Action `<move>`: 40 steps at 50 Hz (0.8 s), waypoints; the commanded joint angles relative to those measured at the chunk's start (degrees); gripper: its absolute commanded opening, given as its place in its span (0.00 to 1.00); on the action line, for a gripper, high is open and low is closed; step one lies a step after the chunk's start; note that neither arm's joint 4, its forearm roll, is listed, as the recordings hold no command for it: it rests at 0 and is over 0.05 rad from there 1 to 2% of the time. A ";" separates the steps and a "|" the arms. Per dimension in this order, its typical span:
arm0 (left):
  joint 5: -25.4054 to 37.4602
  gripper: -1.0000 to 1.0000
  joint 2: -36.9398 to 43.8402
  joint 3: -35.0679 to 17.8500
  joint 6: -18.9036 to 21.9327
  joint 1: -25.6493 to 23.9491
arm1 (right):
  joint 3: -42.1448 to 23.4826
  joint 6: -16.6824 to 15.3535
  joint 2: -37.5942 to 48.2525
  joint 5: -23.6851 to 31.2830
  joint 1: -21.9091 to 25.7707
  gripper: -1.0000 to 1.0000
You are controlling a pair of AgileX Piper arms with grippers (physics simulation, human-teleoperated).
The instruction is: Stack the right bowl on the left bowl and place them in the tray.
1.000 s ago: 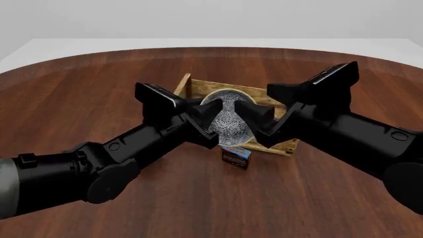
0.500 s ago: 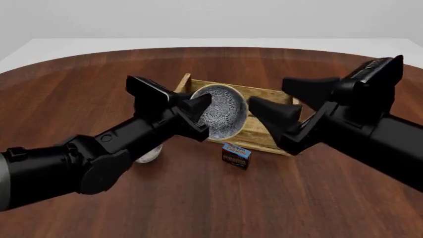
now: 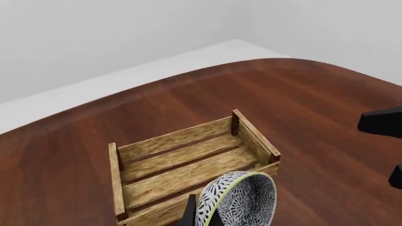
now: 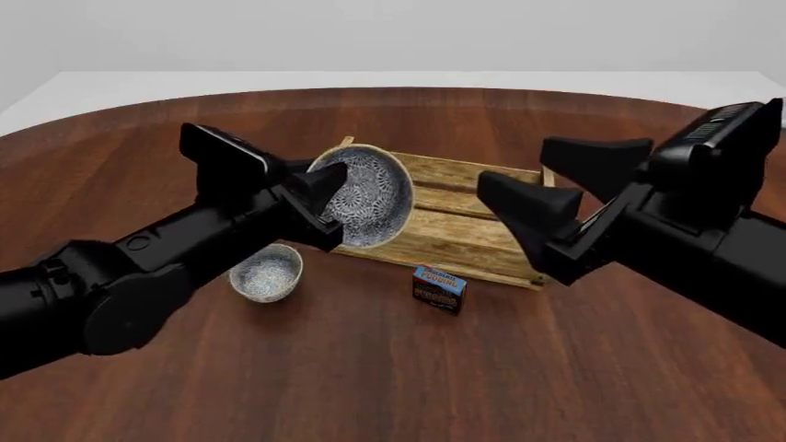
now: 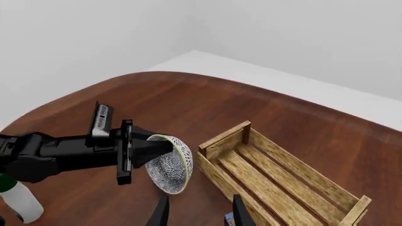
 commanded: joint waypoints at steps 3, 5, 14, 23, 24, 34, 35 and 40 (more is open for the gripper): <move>4.17 0.00 -3.20 0.45 1.71 2.41 | 0.11 0.03 1.02 -0.66 -0.20 1.00; 4.90 0.00 -4.06 0.87 1.70 1.89 | 0.09 -0.07 1.29 -0.77 -0.19 1.00; 7.24 0.00 -5.60 1.65 0.31 4.25 | -0.09 -0.03 1.34 -0.59 -0.51 1.00; 11.01 0.00 -7.82 1.79 1.61 6.54 | -0.22 0.19 1.27 -0.46 -0.51 1.00; 11.33 0.00 -8.09 1.81 1.71 6.58 | -0.19 0.18 1.32 -0.51 -0.46 1.00; 11.84 0.00 -8.43 2.82 1.96 8.65 | -0.19 0.22 1.52 -0.56 -0.27 1.00; 11.74 0.00 -7.73 3.08 2.18 8.61 | -0.16 0.17 1.55 -0.61 -0.32 1.00; 12.51 0.00 -7.21 3.54 0.79 7.89 | -0.19 0.30 1.35 -0.47 -0.36 1.00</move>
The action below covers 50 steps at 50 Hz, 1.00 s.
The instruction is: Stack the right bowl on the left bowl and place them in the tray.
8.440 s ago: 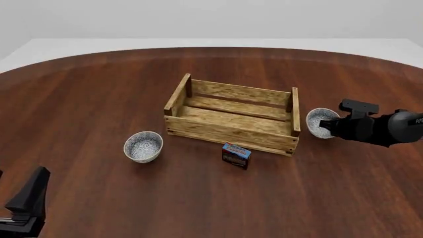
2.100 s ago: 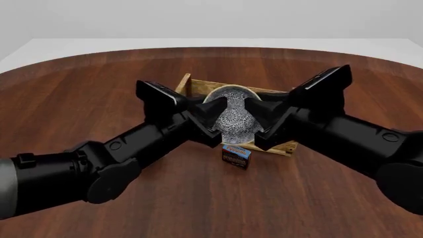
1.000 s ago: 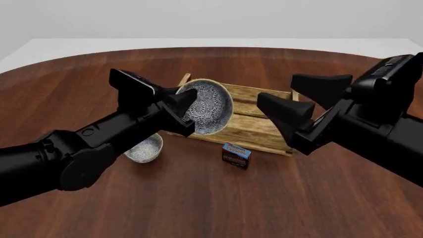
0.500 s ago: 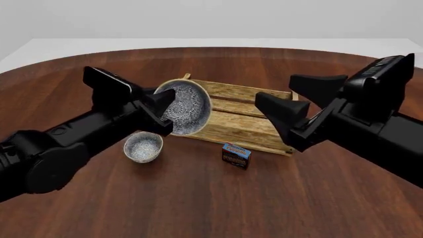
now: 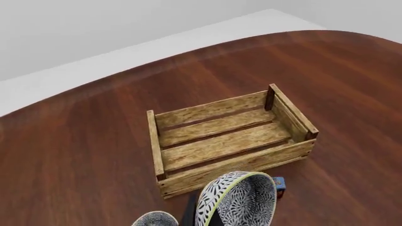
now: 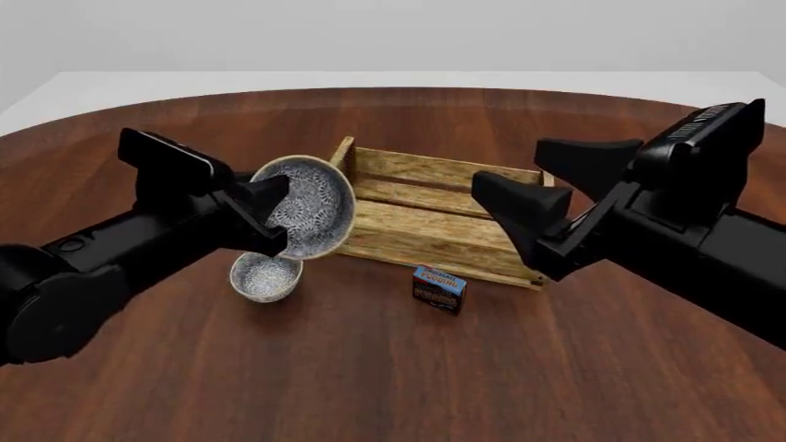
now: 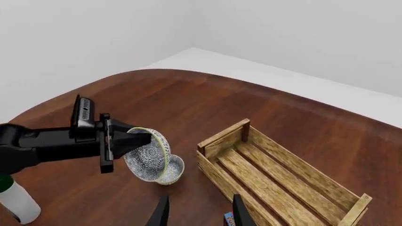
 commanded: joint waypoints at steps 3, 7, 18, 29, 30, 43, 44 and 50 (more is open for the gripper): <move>2.24 0.00 -0.45 0.76 0.00 1.09 | 0.03 0.12 -0.28 0.12 -0.03 1.00; 3.73 0.00 -1.49 0.32 1.13 2.80 | 0.06 0.18 -0.37 0.14 -0.02 1.00; 9.58 0.00 -1.84 -1.74 -1.02 3.41 | 0.10 0.27 -0.41 0.10 0.09 1.00; 18.27 0.00 0.27 -7.00 -5.98 4.08 | 0.12 0.09 -0.10 -0.04 0.30 1.00; 18.33 0.00 0.69 -6.83 -6.01 4.12 | 0.12 0.11 -0.07 -0.04 0.33 1.00; 24.53 0.00 3.87 -12.29 -8.80 7.30 | 0.22 -0.02 0.72 -0.55 0.31 1.00; 24.53 0.00 3.87 -12.30 -8.80 7.30 | 0.22 -0.02 0.72 -0.55 0.31 1.00; 25.16 0.00 6.79 -13.31 -8.70 9.16 | 0.16 -0.04 0.95 -0.61 0.31 1.00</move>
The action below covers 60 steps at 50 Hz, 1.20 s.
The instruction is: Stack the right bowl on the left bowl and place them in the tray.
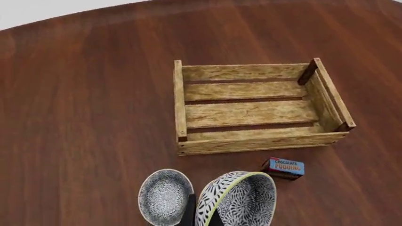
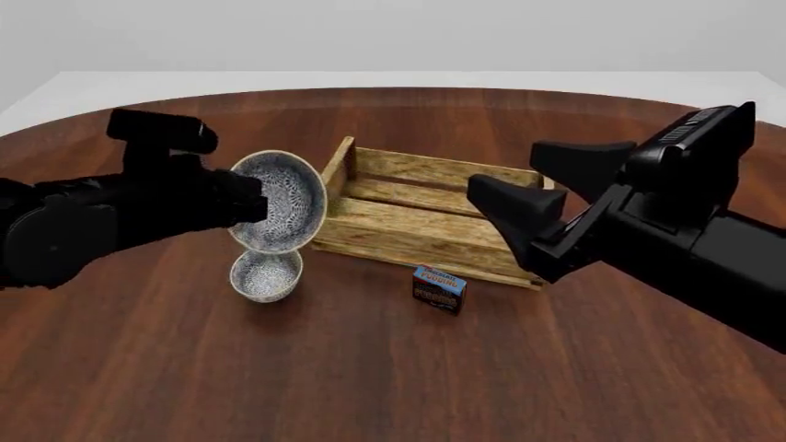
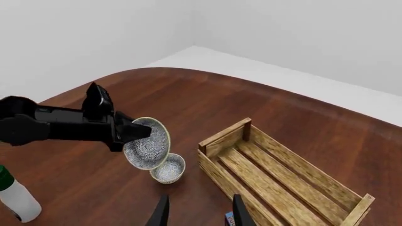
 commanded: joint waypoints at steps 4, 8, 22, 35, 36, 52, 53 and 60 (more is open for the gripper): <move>3.60 0.00 4.56 -3.58 -2.31 2.25 | -0.01 -0.06 0.76 -0.40 -0.02 1.00; 3.78 0.00 4.59 -4.12 -1.84 2.61 | -0.01 -0.06 0.93 -0.46 0.04 1.00; 2.00 0.00 8.29 -3.46 -4.64 3.52 | 0.00 -0.03 0.99 -0.52 -0.03 1.00; -0.21 0.00 9.73 -1.51 -6.49 5.10 | 0.04 -0.04 1.05 -0.56 0.06 1.00; -0.36 0.00 9.82 -1.42 -6.53 5.19 | 0.03 -0.07 1.12 -0.61 0.02 1.00; -4.68 0.00 12.67 0.43 -8.33 6.75 | 0.20 -0.18 0.87 -0.53 0.14 1.00; -4.93 0.00 13.00 0.47 -8.24 6.91 | 0.18 -0.18 0.81 -0.47 0.16 1.00; -7.10 0.00 15.06 1.04 -9.76 7.30 | 0.21 -0.12 0.83 -0.54 0.04 1.00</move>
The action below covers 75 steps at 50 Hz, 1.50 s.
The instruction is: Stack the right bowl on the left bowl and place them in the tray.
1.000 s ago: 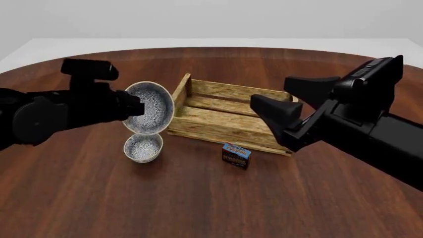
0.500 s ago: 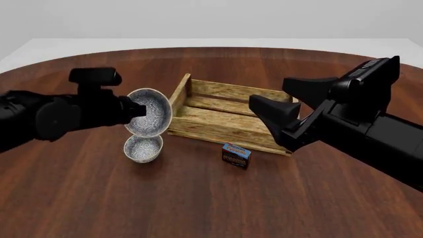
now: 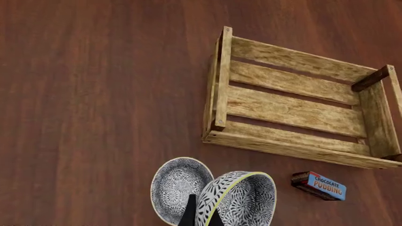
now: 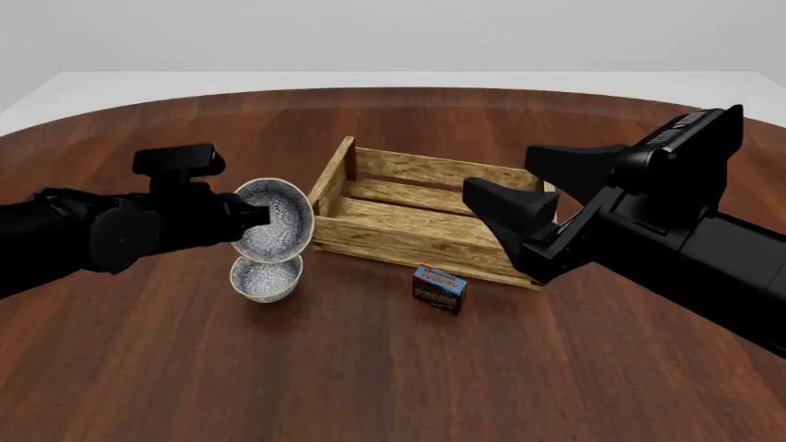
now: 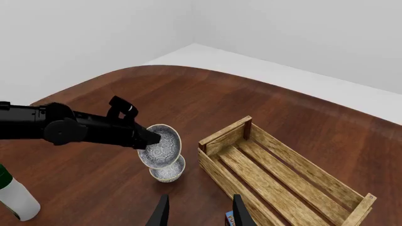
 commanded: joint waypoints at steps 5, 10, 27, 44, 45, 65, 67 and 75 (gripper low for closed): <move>-4.47 0.00 3.95 1.03 -2.42 1.03 | 0.06 -0.07 0.05 -0.08 0.02 1.00; -5.66 0.00 5.23 1.19 -3.04 1.51 | -0.04 -0.10 0.12 -0.05 -0.08 1.00; -11.45 0.00 10.65 2.36 -4.89 3.34 | 0.05 -0.17 0.51 -0.32 -0.15 1.00; -14.62 0.00 13.30 4.10 -6.27 3.59 | 0.01 -0.21 0.83 -0.40 -0.04 1.00; -14.82 0.00 13.42 4.25 -6.29 3.59 | 0.02 -0.24 0.85 -0.42 -0.08 1.00; -16.75 0.00 15.19 5.36 -6.71 4.15 | 0.03 -0.33 0.72 -0.27 0.05 1.00; -16.89 0.00 15.32 5.50 -6.74 4.06 | 0.02 -0.33 0.65 -0.25 0.02 1.00; -17.14 0.00 16.16 5.18 -6.68 4.42 | 0.01 -0.34 0.71 -0.30 0.00 1.00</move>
